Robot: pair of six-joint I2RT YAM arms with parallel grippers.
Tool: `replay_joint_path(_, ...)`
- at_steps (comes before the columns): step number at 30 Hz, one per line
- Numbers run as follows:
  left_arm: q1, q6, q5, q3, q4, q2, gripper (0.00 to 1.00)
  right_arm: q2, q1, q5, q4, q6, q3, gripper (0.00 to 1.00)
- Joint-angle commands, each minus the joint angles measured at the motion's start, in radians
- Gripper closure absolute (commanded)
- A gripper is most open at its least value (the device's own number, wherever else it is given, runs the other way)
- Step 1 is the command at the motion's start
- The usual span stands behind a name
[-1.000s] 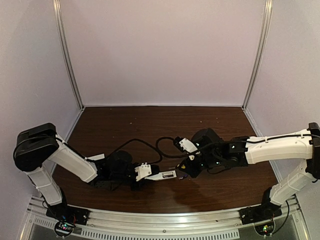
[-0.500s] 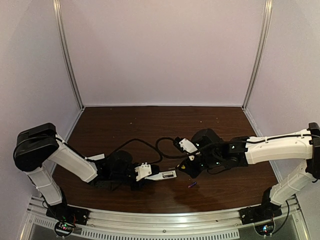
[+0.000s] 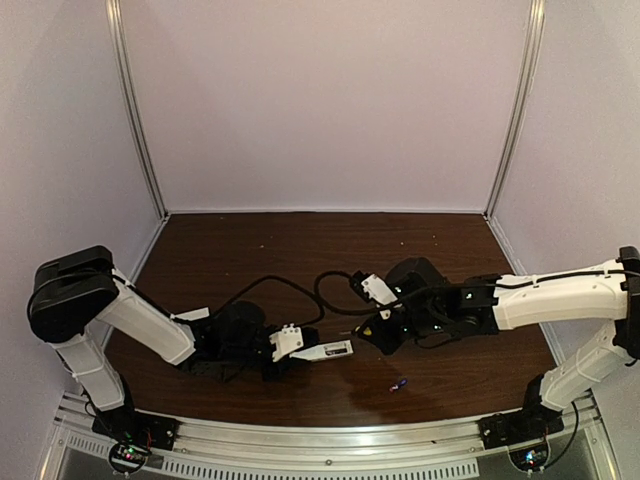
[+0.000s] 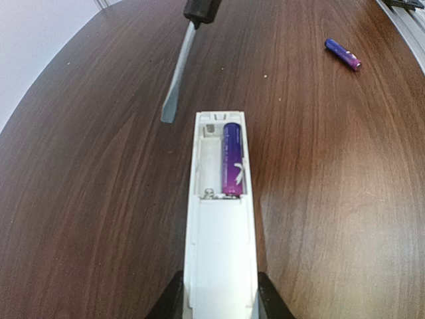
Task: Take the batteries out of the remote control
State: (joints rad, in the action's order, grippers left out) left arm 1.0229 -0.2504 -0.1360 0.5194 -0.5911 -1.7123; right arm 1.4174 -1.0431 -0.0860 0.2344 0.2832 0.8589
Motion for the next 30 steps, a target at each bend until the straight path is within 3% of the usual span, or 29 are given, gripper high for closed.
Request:
replay_joint_path(1,0.005,0.066,-0.019,-0.004,-0.029,-0.026,0.82,-0.024,-0.006,0.047,-0.024,0.011,-0.011,1.0)
replay_joint_path(3,0.006,0.094,-0.022,-0.002,-0.026,-0.036,0.72,-0.021,-0.006,0.049,-0.028,0.008,-0.008,1.0)
replay_joint_path(5,0.005,0.111,-0.021,-0.002,-0.023,-0.042,0.49,-0.016,-0.006,0.049,-0.031,0.004,-0.005,1.0)
replay_joint_path(9,0.006,0.127,-0.001,-0.012,-0.031,-0.033,0.19,-0.011,-0.006,0.052,-0.031,-0.001,0.001,1.0)
replay_joint_path(10,0.006,0.126,0.006,-0.013,-0.031,-0.029,0.05,-0.011,-0.006,0.054,-0.031,-0.004,0.001,1.0)
replay_joint_path(17,0.006,0.128,0.115,-0.021,-0.026,0.076,0.03,-0.014,-0.006,0.074,-0.035,-0.016,0.015,1.0)
replay_joint_path(25,0.004,0.187,0.427,-0.004,0.003,0.211,0.02,-0.025,-0.006,0.133,-0.064,-0.028,0.021,1.0)
replay_joint_path(30,-0.017,0.274,0.522,-0.086,-0.142,0.277,0.03,-0.032,-0.005,0.146,-0.075,-0.034,0.019,1.0)
